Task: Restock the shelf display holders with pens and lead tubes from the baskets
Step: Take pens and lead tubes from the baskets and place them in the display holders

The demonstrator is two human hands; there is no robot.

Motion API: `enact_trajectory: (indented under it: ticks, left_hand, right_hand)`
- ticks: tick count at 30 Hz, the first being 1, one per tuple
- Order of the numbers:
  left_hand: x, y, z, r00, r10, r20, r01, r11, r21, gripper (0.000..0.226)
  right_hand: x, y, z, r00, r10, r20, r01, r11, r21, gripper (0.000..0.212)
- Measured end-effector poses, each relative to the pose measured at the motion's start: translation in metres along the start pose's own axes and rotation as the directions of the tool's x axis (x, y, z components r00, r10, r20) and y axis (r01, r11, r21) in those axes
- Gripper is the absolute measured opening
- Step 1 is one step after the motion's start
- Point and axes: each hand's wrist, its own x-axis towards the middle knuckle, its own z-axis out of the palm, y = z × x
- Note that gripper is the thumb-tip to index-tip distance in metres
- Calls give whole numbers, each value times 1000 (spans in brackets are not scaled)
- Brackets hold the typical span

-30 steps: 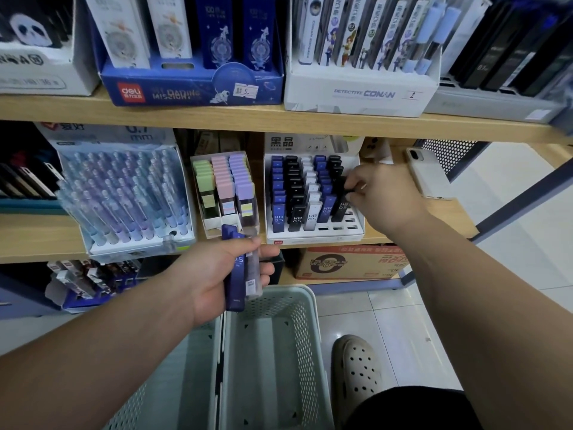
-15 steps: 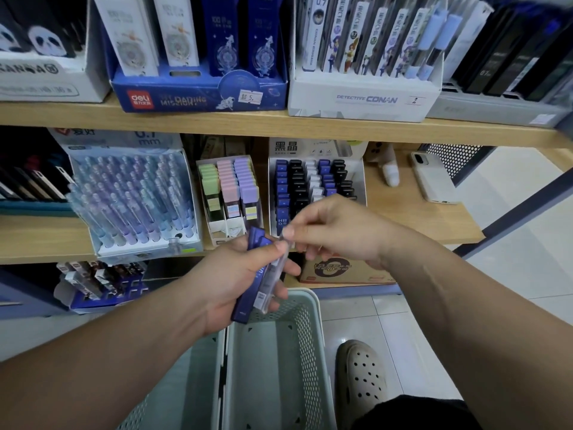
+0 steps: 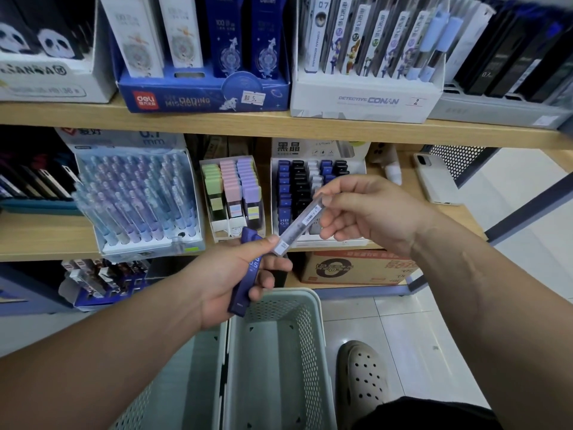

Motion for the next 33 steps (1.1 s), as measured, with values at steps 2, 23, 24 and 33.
enact_trajectory:
  ticks: [2,23,24,33]
  left_hand:
    - [1,1,-1,1000,19,-16,-19,1000,-15,38]
    - [9,-1,-7,962,221,-159,-229,973,-35,17]
    - [9,-2,-7,964,214,-159,-220,975,-23,17]
    - [4,-1,-4,988,152,-39,-153,988,-33,24]
  right_hand:
    - [0,-1,-1,1000,4,28,-6,998,65,4]
    - [-4,7,-1,972,175,158,-124,949,-288,29]
    - [-4,6,-5,978,164,125,-129,960,-250,28]
    - [-11,6,-7,966,158,205,-116,972,-203,61]
